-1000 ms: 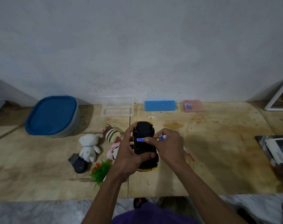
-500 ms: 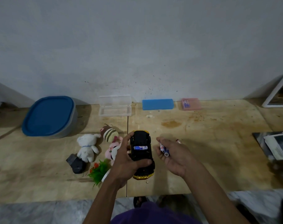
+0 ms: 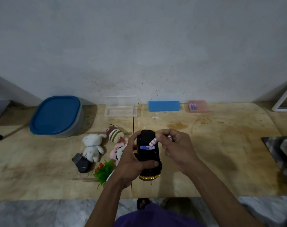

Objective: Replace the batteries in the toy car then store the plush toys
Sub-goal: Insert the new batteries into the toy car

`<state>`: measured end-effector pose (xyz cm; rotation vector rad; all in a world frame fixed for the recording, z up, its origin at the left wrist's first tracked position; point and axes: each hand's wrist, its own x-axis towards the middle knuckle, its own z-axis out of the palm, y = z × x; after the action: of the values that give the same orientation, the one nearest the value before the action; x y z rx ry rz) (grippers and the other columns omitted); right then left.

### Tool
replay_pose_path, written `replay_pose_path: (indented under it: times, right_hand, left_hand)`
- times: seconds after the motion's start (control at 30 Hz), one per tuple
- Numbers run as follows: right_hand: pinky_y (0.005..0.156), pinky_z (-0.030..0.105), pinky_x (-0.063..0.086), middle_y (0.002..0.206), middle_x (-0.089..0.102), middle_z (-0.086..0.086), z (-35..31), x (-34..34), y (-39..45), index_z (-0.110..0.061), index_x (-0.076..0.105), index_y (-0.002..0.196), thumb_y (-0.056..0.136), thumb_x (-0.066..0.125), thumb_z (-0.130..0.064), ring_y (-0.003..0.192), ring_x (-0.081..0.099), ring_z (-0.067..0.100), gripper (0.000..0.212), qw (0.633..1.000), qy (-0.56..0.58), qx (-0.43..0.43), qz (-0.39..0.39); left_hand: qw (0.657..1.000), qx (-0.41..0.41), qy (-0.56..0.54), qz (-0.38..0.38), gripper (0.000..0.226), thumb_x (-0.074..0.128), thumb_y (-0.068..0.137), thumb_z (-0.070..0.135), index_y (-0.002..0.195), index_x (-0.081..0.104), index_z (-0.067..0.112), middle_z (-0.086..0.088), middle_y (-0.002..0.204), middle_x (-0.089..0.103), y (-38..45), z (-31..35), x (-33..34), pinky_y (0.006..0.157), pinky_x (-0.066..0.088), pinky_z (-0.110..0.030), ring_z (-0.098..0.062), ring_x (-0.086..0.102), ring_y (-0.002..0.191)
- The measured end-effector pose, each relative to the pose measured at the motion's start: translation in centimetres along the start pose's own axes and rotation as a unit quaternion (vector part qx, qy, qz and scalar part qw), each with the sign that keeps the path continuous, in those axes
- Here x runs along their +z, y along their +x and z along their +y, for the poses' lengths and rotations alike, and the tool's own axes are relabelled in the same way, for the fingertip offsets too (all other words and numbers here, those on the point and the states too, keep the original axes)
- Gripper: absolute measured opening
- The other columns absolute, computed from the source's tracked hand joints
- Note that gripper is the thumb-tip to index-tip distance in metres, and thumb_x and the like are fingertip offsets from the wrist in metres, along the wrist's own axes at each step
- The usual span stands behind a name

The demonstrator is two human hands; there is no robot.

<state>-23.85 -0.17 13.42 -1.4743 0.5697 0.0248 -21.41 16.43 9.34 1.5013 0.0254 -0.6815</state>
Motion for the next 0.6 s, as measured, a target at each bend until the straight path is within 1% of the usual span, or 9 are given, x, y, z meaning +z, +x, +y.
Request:
replay_pose_path:
  times: [0.03,0.1,0.2,0.27,0.33,0.43,0.47,0.53,0.6]
  right_hand:
    - [0.051,0.017,0.043,0.067,0.066,-0.012,0.0,0.1,0.0,-0.015,0.076,0.090,0.088,0.075,-0.021,0.058,0.055,0.006,0.006,0.997,-0.062,-0.043,0.001]
    - [0.063,0.018,0.052,0.078,0.075,-0.008,0.2,0.2,0.0,-0.020,0.076,0.087,0.085,0.078,-0.025,0.071,0.068,0.005,0.006,0.986,-0.134,-0.094,-0.009]
    - [0.062,0.021,0.054,0.079,0.075,-0.004,0.4,0.5,0.0,-0.020,0.073,0.084,0.084,0.078,-0.032,0.070,0.069,0.008,0.013,0.983,-0.160,-0.087,-0.013]
    - [0.051,0.022,0.046,0.073,0.072,0.000,0.5,0.4,0.1,-0.015,0.072,0.085,0.086,0.076,-0.033,0.055,0.058,0.008,0.018,0.992,-0.120,-0.046,-0.009]
    - [0.045,0.022,0.036,0.070,0.067,0.008,0.4,0.2,0.2,-0.009,0.071,0.090,0.088,0.075,-0.026,0.051,0.050,0.010,0.017,0.999,-0.035,0.011,-0.017]
    - [0.041,0.020,0.035,0.072,0.070,0.011,0.1,-0.1,0.1,-0.002,0.071,0.091,0.085,0.077,-0.010,0.056,0.060,0.009,0.012,0.999,0.033,0.041,-0.015]
    - [0.041,0.020,0.037,0.071,0.072,0.012,-0.1,-0.3,0.1,-0.001,0.071,0.088,0.081,0.080,-0.009,0.054,0.061,0.009,0.014,0.999,0.015,0.032,-0.012]
    - [0.043,0.020,0.040,0.068,0.073,0.006,0.1,-0.7,0.3,-0.009,0.070,0.080,0.074,0.086,-0.015,0.051,0.057,0.007,0.018,0.993,-0.120,-0.019,-0.001]
    - [0.049,0.019,0.042,0.067,0.071,-0.002,0.3,-1.0,0.5,-0.018,0.069,0.072,0.069,0.089,-0.026,0.053,0.056,0.004,0.022,0.960,-0.272,-0.069,0.006]
  left_hand:
    - [1.000,0.003,0.002,0.001,0.110,0.089,0.061,-0.012,0.141,0.043,0.048,-0.005,0.130,0.057,-0.1,0.1,0.0,0.079,0.063,-0.041,-0.019,0.071,0.103]
    - [1.000,0.011,0.005,-0.001,0.109,0.089,0.062,-0.012,0.142,0.042,0.046,-0.003,0.130,0.057,-0.3,0.3,0.0,0.077,0.062,-0.037,-0.013,0.072,0.099]
    - [1.000,0.019,0.005,-0.002,0.108,0.087,0.064,-0.014,0.143,0.040,0.042,-0.002,0.130,0.056,-0.5,0.6,0.1,0.075,0.062,-0.034,-0.003,0.072,0.093]
    - [1.000,0.022,0.009,-0.002,0.109,0.086,0.064,-0.015,0.145,0.039,0.040,-0.003,0.129,0.056,-0.5,0.8,0.0,0.073,0.062,-0.031,-0.001,0.072,0.090]
    - [1.000,0.024,0.008,-0.002,0.109,0.086,0.063,-0.016,0.144,0.040,0.040,-0.005,0.129,0.056,-0.5,0.9,-0.1,0.072,0.061,-0.031,-0.004,0.072,0.090]
    - [1.000,0.024,0.004,-0.001,0.109,0.085,0.062,-0.018,0.143,0.041,0.040,-0.007,0.130,0.056,-0.4,0.8,-0.3,0.073,0.062,-0.034,-0.010,0.073,0.092]
    - [1.000,0.024,0.001,-0.002,0.109,0.085,0.062,-0.018,0.143,0.041,0.040,-0.008,0.130,0.056,-0.3,0.7,-0.3,0.073,0.062,-0.035,-0.013,0.074,0.093]
    - [1.000,0.025,0.004,-0.004,0.110,0.085,0.063,-0.018,0.145,0.040,0.039,-0.007,0.131,0.057,-0.1,0.7,-0.4,0.073,0.062,-0.035,-0.014,0.074,0.093]
    - [1.000,0.026,0.012,-0.006,0.110,0.085,0.063,-0.018,0.147,0.038,0.037,-0.007,0.131,0.057,0.0,0.8,-0.3,0.073,0.061,-0.033,-0.011,0.074,0.092]
